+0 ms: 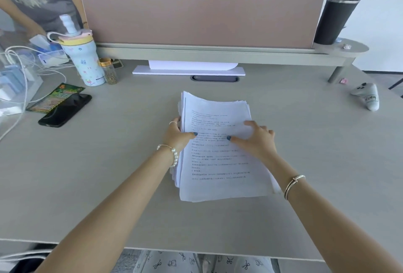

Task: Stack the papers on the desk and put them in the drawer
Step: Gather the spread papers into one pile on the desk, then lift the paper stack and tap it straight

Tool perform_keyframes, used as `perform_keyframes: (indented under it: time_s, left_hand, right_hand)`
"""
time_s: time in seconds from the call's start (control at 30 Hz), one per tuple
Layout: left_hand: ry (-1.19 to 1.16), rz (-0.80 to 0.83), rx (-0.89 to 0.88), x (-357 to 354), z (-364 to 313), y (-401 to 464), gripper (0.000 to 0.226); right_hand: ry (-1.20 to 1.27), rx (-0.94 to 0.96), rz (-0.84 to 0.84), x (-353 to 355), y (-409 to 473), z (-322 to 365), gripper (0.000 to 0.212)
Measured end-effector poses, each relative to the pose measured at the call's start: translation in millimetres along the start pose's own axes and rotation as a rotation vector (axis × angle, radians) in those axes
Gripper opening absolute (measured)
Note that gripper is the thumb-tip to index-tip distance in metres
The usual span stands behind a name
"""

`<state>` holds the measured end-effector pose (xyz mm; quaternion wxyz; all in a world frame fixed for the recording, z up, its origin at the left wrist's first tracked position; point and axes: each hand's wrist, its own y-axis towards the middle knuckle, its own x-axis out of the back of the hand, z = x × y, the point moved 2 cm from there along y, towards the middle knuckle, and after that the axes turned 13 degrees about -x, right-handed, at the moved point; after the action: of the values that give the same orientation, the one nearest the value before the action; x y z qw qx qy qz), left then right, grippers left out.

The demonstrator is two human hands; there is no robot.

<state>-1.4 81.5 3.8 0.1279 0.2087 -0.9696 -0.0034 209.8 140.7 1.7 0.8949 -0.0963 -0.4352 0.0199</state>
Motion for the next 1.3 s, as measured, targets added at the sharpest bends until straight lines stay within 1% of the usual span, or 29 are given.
perform_keyframes:
  time_s: [0.07,0.1,0.13,0.2,0.23,0.3,0.37,0.4,0.43,0.5,0.57,0.63,0.7,0.73,0.77,0.8,0.83,0.87,0.9,0.97,1.0,1.07,1.1,1.17,1.23,1.3]
  left_hand:
    - [0.160,-0.029,-0.035,-3,0,-3,0.069]
    - [0.201,-0.028,-0.058,-4,-1,-5,0.069]
    - [0.193,-0.008,-0.068,-5,-2,-5,0.070]
    - [0.089,0.039,-0.063,-6,-8,-4,0.073]
    - [0.045,0.036,-0.056,-5,-10,-3,0.075]
    - [0.005,-0.027,-0.024,-1,-16,-4,0.079]
    - [-0.019,-0.133,0.068,3,-16,-6,0.090]
    - [-0.056,-0.155,0.105,3,-15,-8,0.089]
    - [-0.113,-0.145,0.132,1,-13,-9,0.080]
    - [-0.210,-0.086,0.156,-2,-13,-12,0.055]
    - [-0.230,-0.049,0.130,-3,-11,-12,0.047]
    - [-0.269,-0.050,0.058,-1,-17,-14,0.042]
    - [-0.305,-0.040,-0.021,3,-28,-17,0.029]
    - [-0.344,-0.012,-0.073,4,-38,-20,0.022]
    - [-0.386,0.016,-0.135,6,-48,-22,0.021]
    - [-0.413,0.041,-0.199,9,-59,-24,0.024]
    - [-0.434,0.054,-0.257,12,-69,-24,0.027]
    - [-0.444,0.062,-0.314,15,-80,-24,0.029]
    - [-0.460,0.062,-0.366,19,-90,-24,0.030]
    - [-0.480,0.050,-0.459,25,-110,-22,0.033]
    - [-0.479,0.032,-0.496,26,-119,-21,0.034]
    - [-0.479,-0.009,-0.551,27,-131,-20,0.037]
    - [-0.478,-0.029,-0.564,27,-133,-21,0.038]
    - [-0.461,-0.053,-0.553,26,-126,-23,0.044]
    - [-0.452,-0.053,-0.514,25,-110,-28,0.053]
    - [-0.431,-0.034,-0.475,25,-93,-31,0.058]
  right_hand:
    - [0.017,-0.005,0.013,-1,1,-1,0.076]
    - [0.015,-0.001,0.015,-3,1,-1,0.075]
    - [0.011,0.004,0.015,-4,1,-2,0.074]
    - [0.010,0.010,0.010,-6,0,-3,0.072]
    - [0.012,0.010,0.009,-7,0,-4,0.072]
    - [0.013,0.013,0.011,-6,0,-5,0.073]
    - [0.039,0.014,0.020,-6,1,-7,0.074]
    - [0.052,0.011,0.024,-6,2,-9,0.074]
    - [0.060,0.009,0.026,-6,2,-9,0.075]
    - [0.070,0.011,0.027,-6,2,-12,0.076]
    - [0.102,0.011,0.034,-4,3,-13,0.082]
    - [0.173,-0.007,0.050,0,8,-13,0.096]
    - [0.376,-0.060,0.101,10,13,-11,0.117]
    - [0.508,-0.083,0.162,15,15,-11,0.117]
    - [0.620,-0.075,0.247,22,14,-8,0.100]
    - [0.692,-0.038,0.345,29,11,-4,0.073]
    - [0.729,0.007,0.402,36,7,2,0.049]
    - [0.769,0.056,0.408,44,2,7,0.037]
    - [0.807,0.114,0.356,53,-2,13,0.037]
    - [0.863,0.244,0.196,71,-12,29,0.046]
    - [0.871,0.293,0.130,79,-19,38,0.044]
    - [0.871,0.358,0.041,92,-30,50,0.034]
    - [0.857,0.381,0.016,94,-35,52,0.031]
    - [0.816,0.391,0.007,92,-42,49,0.037]
    - [0.783,0.365,0.035,82,-43,35,0.042]
    - [0.795,0.331,0.059,73,-44,22,0.039]
